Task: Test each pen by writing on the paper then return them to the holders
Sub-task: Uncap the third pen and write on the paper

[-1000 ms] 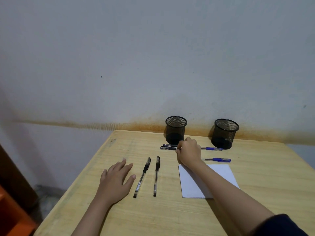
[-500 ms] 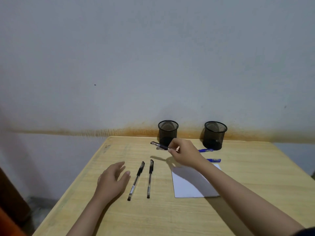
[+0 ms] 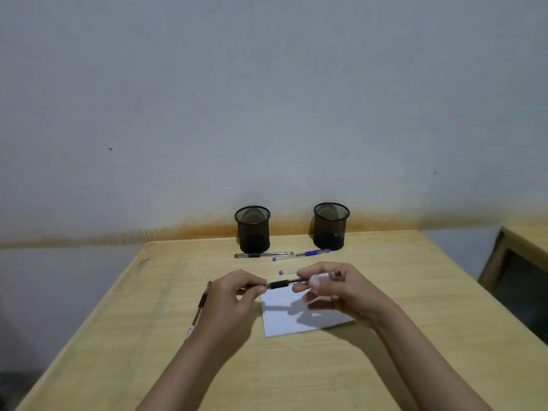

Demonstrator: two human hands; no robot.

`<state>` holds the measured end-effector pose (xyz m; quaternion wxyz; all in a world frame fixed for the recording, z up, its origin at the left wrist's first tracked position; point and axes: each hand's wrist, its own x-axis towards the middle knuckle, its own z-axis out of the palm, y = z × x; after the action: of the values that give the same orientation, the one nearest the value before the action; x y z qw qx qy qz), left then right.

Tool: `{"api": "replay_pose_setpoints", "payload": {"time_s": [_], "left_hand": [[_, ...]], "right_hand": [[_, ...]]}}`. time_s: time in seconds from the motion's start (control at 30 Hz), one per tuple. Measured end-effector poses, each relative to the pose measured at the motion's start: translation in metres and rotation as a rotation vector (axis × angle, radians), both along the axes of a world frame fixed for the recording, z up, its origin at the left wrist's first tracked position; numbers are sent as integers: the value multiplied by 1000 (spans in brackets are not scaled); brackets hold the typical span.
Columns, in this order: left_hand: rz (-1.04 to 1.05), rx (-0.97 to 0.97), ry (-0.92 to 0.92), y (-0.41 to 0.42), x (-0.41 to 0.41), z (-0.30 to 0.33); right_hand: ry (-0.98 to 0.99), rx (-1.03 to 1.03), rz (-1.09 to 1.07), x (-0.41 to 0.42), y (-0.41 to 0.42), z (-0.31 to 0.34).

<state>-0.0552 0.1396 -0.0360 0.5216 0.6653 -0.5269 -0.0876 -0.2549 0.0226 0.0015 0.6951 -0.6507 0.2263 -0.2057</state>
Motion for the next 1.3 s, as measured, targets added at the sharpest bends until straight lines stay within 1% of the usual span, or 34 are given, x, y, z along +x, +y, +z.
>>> {"api": "replay_pose_setpoints", "payload": {"time_s": [0.07, 0.2, 0.3, 0.37, 0.43, 0.5, 0.6, 0.7, 0.8, 0.83, 0.87, 0.93, 0.97, 1.0, 1.07, 1.17, 1.23, 1.3], "left_hand": [[-30, -15, 20, -2, -11, 5], [-104, -26, -40, -6, -23, 12], [-112, -41, -95, -9, -16, 9], [-108, -74, -126, -8, -10, 7], [-94, -121, -210, -7, -4, 8], [-87, -153, -302, -7, 0, 12], [-74, -170, -354, -6, 10, 17], [-73, -187, -398, -2, 18, 16], [-84, -153, -433, -1, 25, 15], [-32, -145, -419, 2, 30, 14], [78, -129, -356, 8, 42, 9], [365, -27, -92, 32, 73, 3], [471, 37, -19, 46, 89, 0], [541, 104, -25, 57, 103, -3], [592, 200, -86, 68, 119, -8], [500, 283, -203, 64, 124, -19], [451, 336, -292, 61, 128, -29], [434, 368, -328, 59, 131, -38]], "right_hand": [[-56, 47, -57, 4, 4, -7], [-36, -118, -266, 23, 16, -22], [-96, -196, -345, 32, 22, -29], [-153, -265, -391, 36, 26, -32], [-199, -326, -429, 41, 32, -33], [-245, -344, -463, 47, 38, -32], [-301, -373, -495, 57, 44, -31], [-311, -472, -496, 66, 48, -35], [-307, -527, -509, 76, 55, -38], [-336, -519, -540, 75, 56, -36], [-390, -503, -589, 70, 55, -32], [-500, -502, -692, 50, 43, -21], [-515, -512, -731, 38, 36, -14], [-498, -506, -752, 29, 28, -10], [-397, -446, -744, 27, 19, -14], [-254, -354, -664, 46, 20, -27], [-217, -324, -628, 55, 22, -35], [-183, -321, -611, 58, 22, -39]]}}
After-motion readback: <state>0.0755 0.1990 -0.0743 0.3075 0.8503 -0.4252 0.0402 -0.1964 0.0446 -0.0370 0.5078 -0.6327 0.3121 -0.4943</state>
